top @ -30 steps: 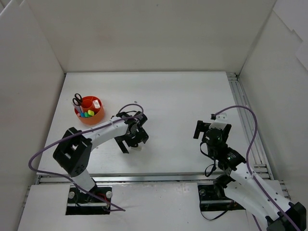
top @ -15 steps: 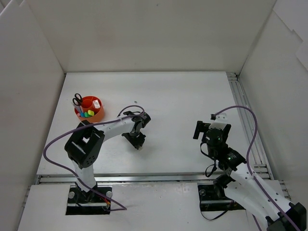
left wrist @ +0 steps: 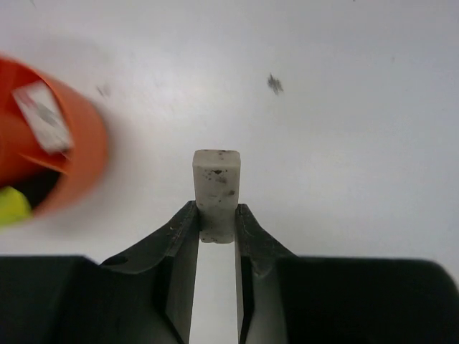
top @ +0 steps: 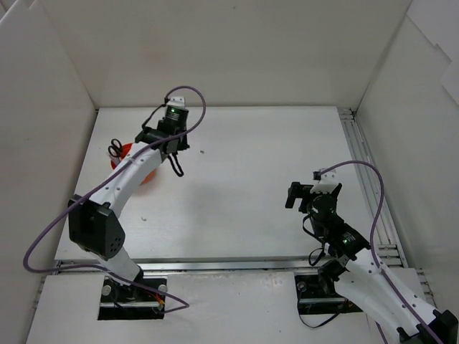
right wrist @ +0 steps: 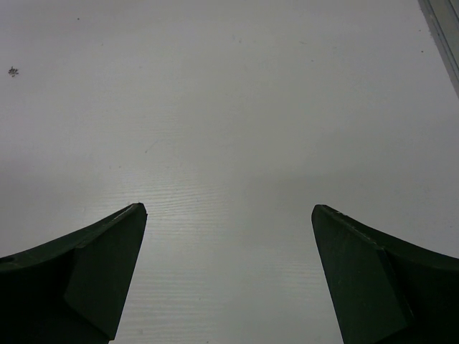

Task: Sort the stationery into containers
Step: Pick up the stationery from the center of the board, then place the stationery in the storage box.

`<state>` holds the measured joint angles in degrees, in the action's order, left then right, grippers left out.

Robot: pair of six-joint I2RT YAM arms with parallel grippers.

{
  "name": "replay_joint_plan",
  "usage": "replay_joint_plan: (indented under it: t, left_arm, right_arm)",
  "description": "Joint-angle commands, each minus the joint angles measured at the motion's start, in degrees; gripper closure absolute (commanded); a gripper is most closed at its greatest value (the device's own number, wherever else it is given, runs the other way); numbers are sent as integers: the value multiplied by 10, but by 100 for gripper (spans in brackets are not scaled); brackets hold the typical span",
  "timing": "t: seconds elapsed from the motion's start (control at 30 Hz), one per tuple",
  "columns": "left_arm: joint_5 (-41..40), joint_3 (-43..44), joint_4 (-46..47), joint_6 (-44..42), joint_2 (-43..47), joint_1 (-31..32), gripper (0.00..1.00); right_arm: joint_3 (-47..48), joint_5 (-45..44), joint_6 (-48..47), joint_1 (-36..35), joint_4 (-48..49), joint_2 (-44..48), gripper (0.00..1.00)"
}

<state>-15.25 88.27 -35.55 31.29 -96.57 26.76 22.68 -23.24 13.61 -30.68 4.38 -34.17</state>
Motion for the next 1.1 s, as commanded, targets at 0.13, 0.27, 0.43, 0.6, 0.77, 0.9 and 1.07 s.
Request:
replay_joint_plan:
  t: [0.13,0.27,0.43,0.6,0.77,0.9,1.07]
  left_arm:
    - [121,159,40,-452,3,-122,100]
    - [145,168,32,-518,-23,-181,100]
    - [199,176,6,-599,-36,-225,100]
    - [297,187,-38,-650,-49,-275,100]
    - [335,203,-70,-686,-87,-291,100]
    - [306,257,-115,-693,-149,-291,100]
    - [298,242,-118,-701,-165,-304,100]
  right_arm:
    - [6,-11,-28,4,82,-42,2]
    - [43,-27,-44,4,61,-106,2]
    - [63,-56,-61,3,45,-138,2]
    - [69,-66,-67,3,39,-149,2]
    - [82,-68,-68,4,18,-153,2]
    - [82,-73,-67,4,5,-150,2]
    - [83,-82,-70,4,3,-147,2]
